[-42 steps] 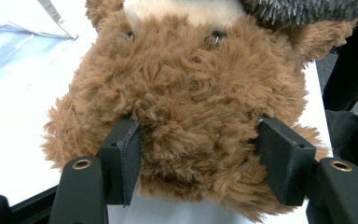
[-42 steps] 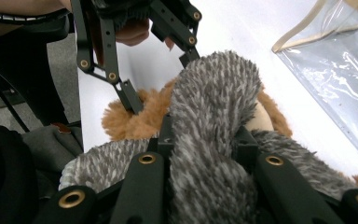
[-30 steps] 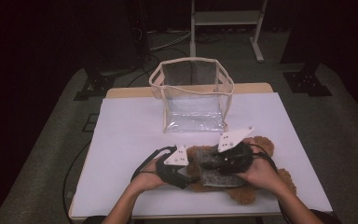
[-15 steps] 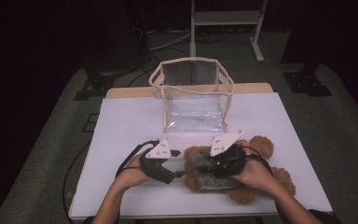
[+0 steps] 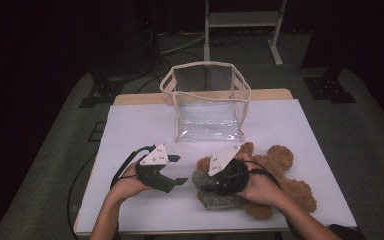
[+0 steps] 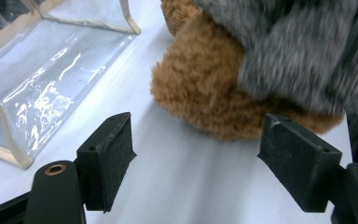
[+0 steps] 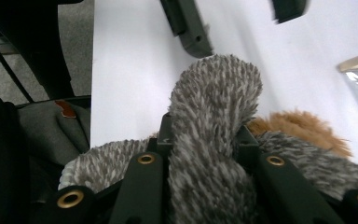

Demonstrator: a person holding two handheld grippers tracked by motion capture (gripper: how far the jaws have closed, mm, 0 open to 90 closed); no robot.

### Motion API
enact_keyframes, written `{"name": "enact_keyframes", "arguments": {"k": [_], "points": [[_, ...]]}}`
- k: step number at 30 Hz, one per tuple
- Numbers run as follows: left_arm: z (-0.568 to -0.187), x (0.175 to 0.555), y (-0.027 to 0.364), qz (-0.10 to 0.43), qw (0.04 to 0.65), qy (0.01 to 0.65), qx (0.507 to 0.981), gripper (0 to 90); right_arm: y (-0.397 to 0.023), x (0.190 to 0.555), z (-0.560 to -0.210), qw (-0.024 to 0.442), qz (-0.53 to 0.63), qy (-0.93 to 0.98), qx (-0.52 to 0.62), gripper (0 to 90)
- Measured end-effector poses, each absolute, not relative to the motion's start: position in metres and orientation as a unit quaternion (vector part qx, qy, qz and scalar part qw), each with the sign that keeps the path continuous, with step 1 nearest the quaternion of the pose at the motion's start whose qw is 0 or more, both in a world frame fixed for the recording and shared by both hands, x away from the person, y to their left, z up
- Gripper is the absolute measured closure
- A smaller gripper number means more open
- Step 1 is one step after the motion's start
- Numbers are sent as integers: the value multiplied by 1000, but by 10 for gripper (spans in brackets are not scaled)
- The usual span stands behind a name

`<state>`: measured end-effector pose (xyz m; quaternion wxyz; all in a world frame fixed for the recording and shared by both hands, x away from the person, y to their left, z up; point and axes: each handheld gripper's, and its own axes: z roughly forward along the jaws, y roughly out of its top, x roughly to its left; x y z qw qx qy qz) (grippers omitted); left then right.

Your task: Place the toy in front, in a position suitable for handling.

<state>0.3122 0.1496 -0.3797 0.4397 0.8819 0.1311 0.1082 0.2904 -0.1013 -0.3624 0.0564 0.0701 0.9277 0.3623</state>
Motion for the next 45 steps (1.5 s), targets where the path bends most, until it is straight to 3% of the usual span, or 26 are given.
{"name": "enact_keyframes", "arguments": {"k": [10,19,24,34,45], "points": [[-379,313,151,109,441,133,881,239,-135,280,-351,73,370,922,85,705],[-378,312,152,109,440,130,882,230,-103,266,-380,58,351,933,45,705],[-379,313,153,106,438,131,883,228,-105,265,-374,62,352,933,44,706],[-380,312,149,100,439,126,884,226,-131,311,-324,88,392,910,102,707],[-381,312,147,96,437,122,886,226,-117,339,-345,22,373,920,119,708]]}}
